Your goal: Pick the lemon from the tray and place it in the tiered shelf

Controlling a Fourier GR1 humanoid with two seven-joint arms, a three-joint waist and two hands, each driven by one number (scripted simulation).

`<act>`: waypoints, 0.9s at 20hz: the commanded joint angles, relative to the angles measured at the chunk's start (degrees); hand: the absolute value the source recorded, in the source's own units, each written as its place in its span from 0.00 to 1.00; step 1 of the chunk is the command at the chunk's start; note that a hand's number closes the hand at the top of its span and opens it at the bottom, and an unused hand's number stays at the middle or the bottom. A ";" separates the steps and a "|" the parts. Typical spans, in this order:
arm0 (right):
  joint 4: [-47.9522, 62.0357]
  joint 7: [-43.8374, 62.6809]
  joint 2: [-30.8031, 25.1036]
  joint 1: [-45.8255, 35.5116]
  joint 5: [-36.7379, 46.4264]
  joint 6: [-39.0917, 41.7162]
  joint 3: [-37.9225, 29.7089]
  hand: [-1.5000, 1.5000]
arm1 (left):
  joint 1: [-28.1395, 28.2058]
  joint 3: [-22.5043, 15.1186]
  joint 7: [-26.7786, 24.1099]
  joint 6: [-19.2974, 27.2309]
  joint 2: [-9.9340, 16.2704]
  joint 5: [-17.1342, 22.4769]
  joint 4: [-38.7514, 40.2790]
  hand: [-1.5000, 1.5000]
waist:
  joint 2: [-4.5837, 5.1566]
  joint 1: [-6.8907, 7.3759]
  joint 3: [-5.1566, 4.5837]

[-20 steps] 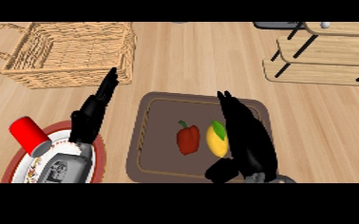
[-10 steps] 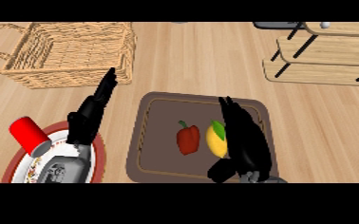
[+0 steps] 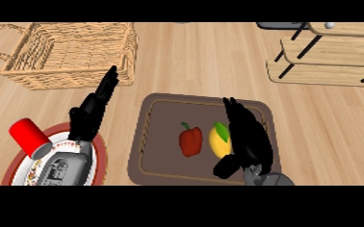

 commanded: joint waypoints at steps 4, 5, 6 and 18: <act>3.76 -1.33 1.86 -1.28 0.18 -1.76 0.22 0.00 | 0.05 0.13 1.62 -0.08 -2.08 -1.46 -1.54 0.50 | -0.01 0.04 0.00; 1.39 2.50 1.87 -1.70 -0.10 1.16 1.33 0.00 | 2.10 -0.42 2.15 0.42 -1.97 -2.02 -3.87 0.50 | -0.03 0.09 0.00; 4.23 -2.41 1.88 0.81 1.26 -1.75 0.39 0.00 | 3.90 1.13 -2.62 -2.20 -0.31 -0.31 -2.23 0.50 | -0.01 0.08 0.00; 6.21 -9.59 -1.76 4.09 6.38 -3.97 3.86 1.00 | 0.36 2.08 2.70 -1.44 -1.54 -1.82 -3.04 0.50 | -0.03 -0.10 0.00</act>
